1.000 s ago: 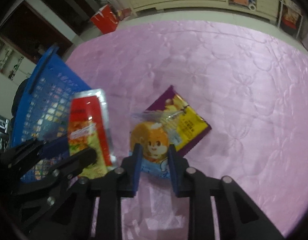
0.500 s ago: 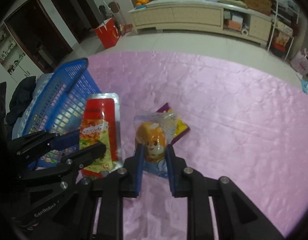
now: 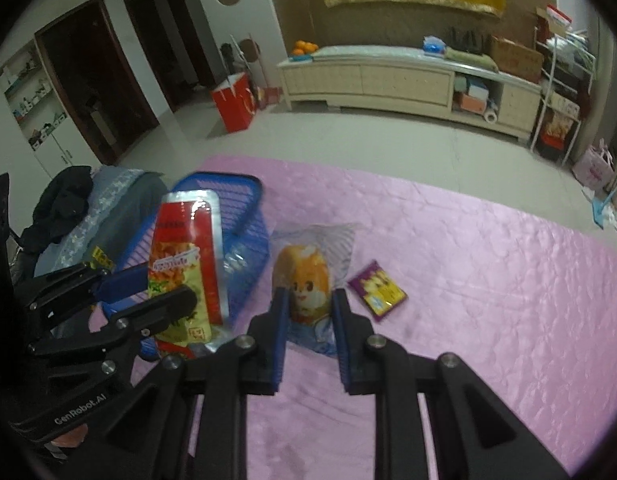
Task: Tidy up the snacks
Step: 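Carry both bags over the basket and open both tools to drop them, then withdraw both open tools toward the clear bread bag and purple packet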
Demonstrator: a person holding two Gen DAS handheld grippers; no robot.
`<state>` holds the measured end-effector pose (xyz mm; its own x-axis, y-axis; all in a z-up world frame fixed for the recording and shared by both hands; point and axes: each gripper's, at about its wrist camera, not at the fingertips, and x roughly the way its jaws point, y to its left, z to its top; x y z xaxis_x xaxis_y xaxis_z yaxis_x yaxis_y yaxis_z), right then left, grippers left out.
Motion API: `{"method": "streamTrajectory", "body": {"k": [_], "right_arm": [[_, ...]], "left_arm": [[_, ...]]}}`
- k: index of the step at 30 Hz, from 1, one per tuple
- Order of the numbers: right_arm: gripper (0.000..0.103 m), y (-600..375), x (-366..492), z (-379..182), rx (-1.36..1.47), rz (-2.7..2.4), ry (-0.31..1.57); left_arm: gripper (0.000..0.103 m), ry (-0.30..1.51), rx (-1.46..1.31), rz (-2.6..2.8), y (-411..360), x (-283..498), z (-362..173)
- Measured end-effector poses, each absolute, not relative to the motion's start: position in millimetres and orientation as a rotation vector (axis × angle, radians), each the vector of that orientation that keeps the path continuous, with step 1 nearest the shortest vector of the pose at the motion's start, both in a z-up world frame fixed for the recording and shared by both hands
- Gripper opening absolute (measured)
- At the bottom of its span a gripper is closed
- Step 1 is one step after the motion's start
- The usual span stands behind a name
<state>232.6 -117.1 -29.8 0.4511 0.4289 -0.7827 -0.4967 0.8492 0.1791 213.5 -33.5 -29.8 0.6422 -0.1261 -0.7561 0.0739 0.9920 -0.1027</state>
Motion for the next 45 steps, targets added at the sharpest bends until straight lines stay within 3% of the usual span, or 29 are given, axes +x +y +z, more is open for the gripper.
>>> {"method": "streamTrajectory", "body": {"k": [4,11,19,30,36,37,38,40,42,45], "right_arm": [[0.023,-89,231,-23,-0.077,0.613,0.913],[0.008,-31,238,-28,-0.115,0.716,0.905],[0.007,18,247,-50,-0.204,0.779,0.947],[0.008,40,260,-73,-0.296,0.725,0.957],[0.008,33,263,-75,-0.313,0.696,0.947],[0.008,31,264,-75,-0.313,0.684,0.948],[0.01,28,264,-75,-0.311,0.675,0.949],[0.026,23,264,-73,-0.309,0.661,0.945],[0.074,15,262,-69,-0.293,0.651,0.923],[0.08,-2,257,-57,-0.258,0.624,0.876]], "left_arm": [[0.03,0.858,-0.077,-0.082,2,204,-17],[0.03,0.856,-0.065,-0.008,48,199,-8],[0.03,0.868,-0.11,0.059,92,199,-22],[0.03,0.916,-0.091,0.027,97,225,-47],[0.037,0.925,-0.101,0.031,102,237,-60],[0.043,0.924,-0.105,0.027,102,237,-61],[0.053,0.925,-0.11,0.022,103,237,-61],[0.062,0.919,-0.096,0.019,100,234,-60],[0.068,0.906,-0.067,0.019,95,231,-57],[0.077,0.892,-0.041,0.007,89,225,-49]]}}
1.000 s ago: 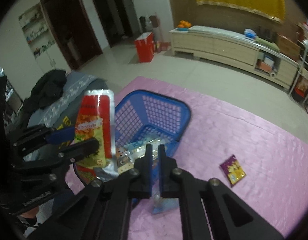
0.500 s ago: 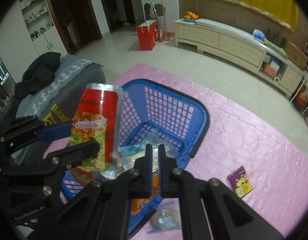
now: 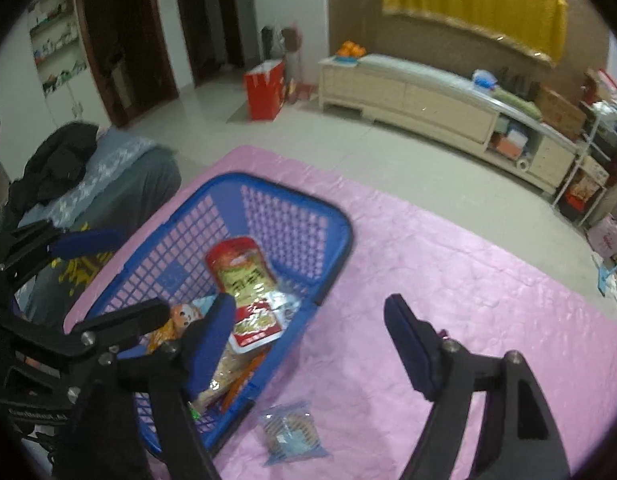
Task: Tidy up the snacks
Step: 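Withdraw both open tools toward the clear bread bag and purple packet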
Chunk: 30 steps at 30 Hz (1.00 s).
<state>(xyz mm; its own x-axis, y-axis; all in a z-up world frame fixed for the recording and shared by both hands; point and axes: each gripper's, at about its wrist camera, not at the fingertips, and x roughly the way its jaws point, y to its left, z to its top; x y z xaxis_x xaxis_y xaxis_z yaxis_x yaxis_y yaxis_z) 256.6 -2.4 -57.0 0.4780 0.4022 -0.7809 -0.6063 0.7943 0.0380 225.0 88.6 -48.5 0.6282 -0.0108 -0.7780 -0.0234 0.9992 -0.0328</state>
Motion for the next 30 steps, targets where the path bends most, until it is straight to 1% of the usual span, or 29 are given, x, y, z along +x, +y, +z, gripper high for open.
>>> {"method": "streamTrajectory", "body": {"k": [6,10,16,23,30], "right_arm": [[0.083,-35,242,-38,-0.245,0.582,0.875],[0.083,-62,228,-27,-0.229,0.555,0.861],[0.084,-103,209,-22,-0.198,0.523,0.849],[0.084,-143,194,-41,-0.17,0.508,0.878],[0.084,-179,183,-75,-0.175,0.49,0.911]], "left_arm": [[0.077,0.86,-0.046,-0.024,76,209,-32],[0.081,0.842,-0.031,-0.052,51,194,-21],[0.081,0.846,-0.016,-0.089,13,176,-17],[0.081,0.865,-0.018,-0.097,-34,156,-34],[0.081,0.925,-0.06,-0.057,-72,147,-74]]}}
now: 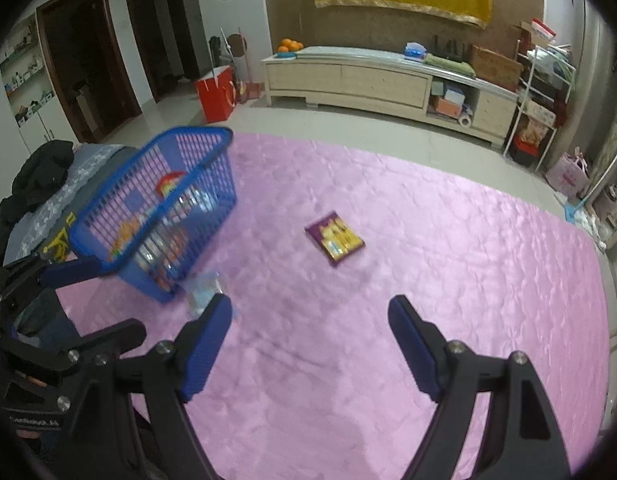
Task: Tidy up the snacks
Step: 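Withdraw both open tools toward the clear bread bag and purple packet, then grasp the clear bag of round bread with the left tool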
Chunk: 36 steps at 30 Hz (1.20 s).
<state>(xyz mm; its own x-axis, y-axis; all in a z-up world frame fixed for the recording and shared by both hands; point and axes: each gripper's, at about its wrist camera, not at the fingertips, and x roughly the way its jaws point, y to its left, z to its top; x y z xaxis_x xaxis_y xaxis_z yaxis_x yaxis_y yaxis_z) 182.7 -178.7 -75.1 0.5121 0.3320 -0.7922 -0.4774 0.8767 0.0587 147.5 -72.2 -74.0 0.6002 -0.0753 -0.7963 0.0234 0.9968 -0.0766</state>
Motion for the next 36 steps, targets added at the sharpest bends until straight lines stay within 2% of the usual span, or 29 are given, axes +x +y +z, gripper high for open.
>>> {"method": "streamTrajectory", "body": {"k": [8,23,29,36], "right_arm": [[0.084,-188,184,-114,-0.214,0.485,0.958],[0.084,-169,229,-182,-0.265,0.48,1.071],[0.084,-161,240,-196,-0.258,0.509,1.096],[0.084,-171,241,-200,-0.253,0.507,1.111]], "left_arm": [[0.081,0.974,-0.144,0.068,-89,149,-121],[0.081,1.044,-0.29,0.308,-69,190,-204],[0.081,0.984,-0.327,0.432,-53,198,-215],[0.081,1.002,-0.291,0.481,-41,221,-229]]}}
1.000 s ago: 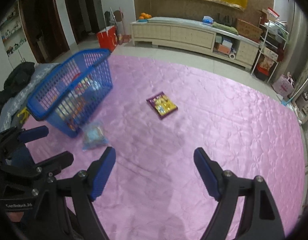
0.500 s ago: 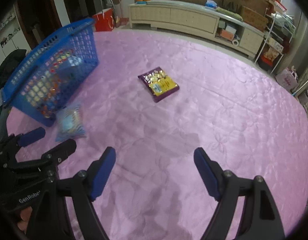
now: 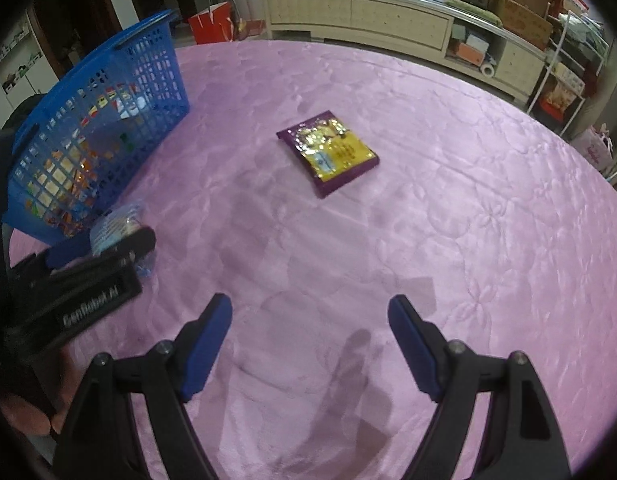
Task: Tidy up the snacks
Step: 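Grasp the clear bag of round bread with the left tool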
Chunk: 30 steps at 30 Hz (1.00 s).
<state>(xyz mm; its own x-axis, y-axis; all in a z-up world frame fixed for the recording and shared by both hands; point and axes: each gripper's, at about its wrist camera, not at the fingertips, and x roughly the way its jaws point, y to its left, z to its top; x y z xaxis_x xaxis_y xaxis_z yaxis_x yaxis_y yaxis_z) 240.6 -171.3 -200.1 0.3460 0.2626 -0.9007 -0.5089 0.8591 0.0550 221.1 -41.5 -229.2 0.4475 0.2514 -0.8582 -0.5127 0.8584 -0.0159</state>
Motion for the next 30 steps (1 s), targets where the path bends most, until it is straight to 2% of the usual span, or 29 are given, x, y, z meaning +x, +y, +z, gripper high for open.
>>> {"method": "streamTrajectory", "body": {"k": [1,2,3,9,30], "right_arm": [[0.084,-174,241,-200,-0.253,0.504,1.112],[0.084,-176,242,-201,-0.252,0.5,1.115],[0.084,-179,243,-201,-0.25,0.497,1.118],[0.084,-190,249,-196,-0.255,0.484,1.111],[0.084,-171,311,-185,-0.342,0.608,1.009]], "left_arm": [[0.08,1.006,-0.298,0.482,-42,223,-230],[0.069,1.026,-0.297,0.48,-43,225,-232],[0.064,1.044,-0.295,0.476,-45,227,-233],[0.052,1.047,-0.32,0.474,-44,220,-235],[0.051,1.041,-0.181,0.263,-63,267,-215]]}}
